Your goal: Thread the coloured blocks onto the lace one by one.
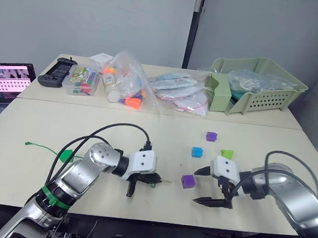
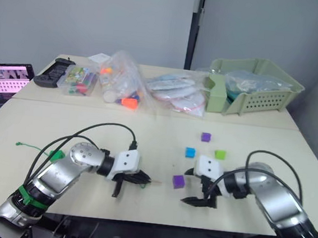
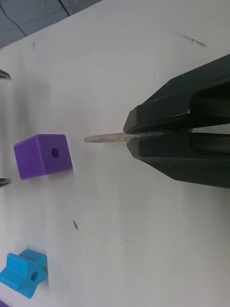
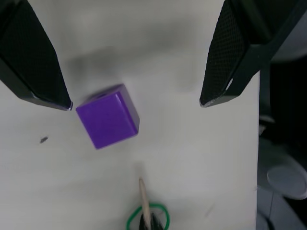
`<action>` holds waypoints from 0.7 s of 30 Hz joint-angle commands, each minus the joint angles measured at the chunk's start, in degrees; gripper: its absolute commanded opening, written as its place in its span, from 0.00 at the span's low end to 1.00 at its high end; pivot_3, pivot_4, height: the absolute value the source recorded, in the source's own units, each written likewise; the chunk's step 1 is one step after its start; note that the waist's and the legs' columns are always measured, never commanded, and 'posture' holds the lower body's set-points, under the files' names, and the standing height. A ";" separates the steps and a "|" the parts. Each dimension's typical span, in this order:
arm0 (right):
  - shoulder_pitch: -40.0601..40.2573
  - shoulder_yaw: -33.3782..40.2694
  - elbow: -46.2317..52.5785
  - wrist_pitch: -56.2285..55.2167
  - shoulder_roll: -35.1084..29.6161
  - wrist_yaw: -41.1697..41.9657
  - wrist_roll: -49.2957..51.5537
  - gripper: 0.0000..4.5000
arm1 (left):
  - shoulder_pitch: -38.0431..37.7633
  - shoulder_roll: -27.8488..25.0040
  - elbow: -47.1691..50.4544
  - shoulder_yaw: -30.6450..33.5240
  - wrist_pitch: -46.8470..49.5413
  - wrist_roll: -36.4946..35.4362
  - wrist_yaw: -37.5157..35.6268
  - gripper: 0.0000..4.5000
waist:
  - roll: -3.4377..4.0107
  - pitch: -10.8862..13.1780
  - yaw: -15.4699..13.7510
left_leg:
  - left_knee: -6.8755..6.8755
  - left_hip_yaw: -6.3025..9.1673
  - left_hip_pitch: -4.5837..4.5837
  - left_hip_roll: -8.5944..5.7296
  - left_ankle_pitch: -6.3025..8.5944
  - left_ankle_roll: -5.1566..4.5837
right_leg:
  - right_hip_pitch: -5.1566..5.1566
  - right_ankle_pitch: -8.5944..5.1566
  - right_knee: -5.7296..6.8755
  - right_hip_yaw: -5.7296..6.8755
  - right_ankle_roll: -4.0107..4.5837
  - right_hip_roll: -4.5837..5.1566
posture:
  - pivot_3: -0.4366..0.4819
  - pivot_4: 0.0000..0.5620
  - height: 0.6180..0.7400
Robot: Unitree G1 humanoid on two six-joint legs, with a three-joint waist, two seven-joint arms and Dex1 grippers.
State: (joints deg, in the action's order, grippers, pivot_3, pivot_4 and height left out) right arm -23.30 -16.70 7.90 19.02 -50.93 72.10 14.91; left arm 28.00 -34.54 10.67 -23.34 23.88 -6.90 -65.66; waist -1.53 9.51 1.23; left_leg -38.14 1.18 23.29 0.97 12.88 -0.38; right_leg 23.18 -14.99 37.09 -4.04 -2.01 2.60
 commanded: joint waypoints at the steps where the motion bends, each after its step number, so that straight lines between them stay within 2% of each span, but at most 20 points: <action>1: -3.89 -1.56 -5.86 -8.40 1.58 4.22 -3.18 1.00 | -0.10 -0.32 2.53 1.29 0.36 -0.62 0.61 0.00 | 0.00 0.00 -0.15 | 0.00 0.02 0.00 0.00 0.00 0.00 | 0.00 0.00 0.02 0.00 0.00 0.00 | 0.48 0.27 1.00; 5: -8.36 -2.76 -14.12 -13.30 5.18 6.99 -5.01 1.00 | 0.06 -1.06 3.62 0.93 1.15 0.08 0.74 0.00 | 0.01 0.01 -0.37 | -0.01 0.03 0.00 -0.01 0.00 0.00 | -0.01 0.01 0.01 0.02 0.01 0.02 | 0.48 0.27 1.00; 8: -8.87 -2.82 -17.05 -15.12 6.66 8.50 -5.56 0.83 | 1.50 -1.82 5.35 0.26 4.97 1.86 2.30 0.00 | 0.01 0.00 -0.55 | -0.02 0.06 0.01 -0.01 0.00 0.00 | -0.01 0.01 0.03 0.04 0.02 0.03 | 0.48 0.27 1.00; 15: -7.57 -1.58 -18.29 -15.52 8.42 7.90 -6.07 0.29 | 4.68 -1.57 10.25 -2.21 17.41 2.76 4.66 0.00 | 0.01 0.00 -0.44 | -0.04 0.09 -0.01 -0.03 0.00 0.00 | -0.02 0.02 0.08 0.05 0.02 0.04 | 0.48 0.27 1.00; 16: -7.21 -1.05 -17.62 -14.40 8.84 6.80 -5.85 0.26 | 5.06 -0.96 10.28 -2.69 19.37 2.48 5.15 0.00 | 0.01 0.00 -0.43 | -0.04 0.10 -0.02 -0.02 0.00 0.00 | -0.03 0.02 0.10 0.04 0.02 0.04 | 0.48 0.27 1.00; 21: -5.16 0.20 -12.72 -9.23 10.01 2.82 -5.17 0.26 | 6.60 0.37 10.08 -5.23 22.50 2.78 6.38 0.00 | 0.01 0.00 -0.18 | -0.04 0.13 -0.04 -0.01 0.00 0.00 | -0.02 0.02 0.14 0.04 0.03 0.01 | 0.48 0.27 1.00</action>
State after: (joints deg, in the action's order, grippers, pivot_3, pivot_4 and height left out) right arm -28.55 -17.88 -7.95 8.17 -41.33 76.48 9.17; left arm 33.34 -34.38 19.37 -28.45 45.95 -4.56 -59.87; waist -1.52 9.51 1.05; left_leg -38.19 1.33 23.25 0.97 12.88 -0.38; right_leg 23.16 -14.97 37.24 -3.99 -1.99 2.60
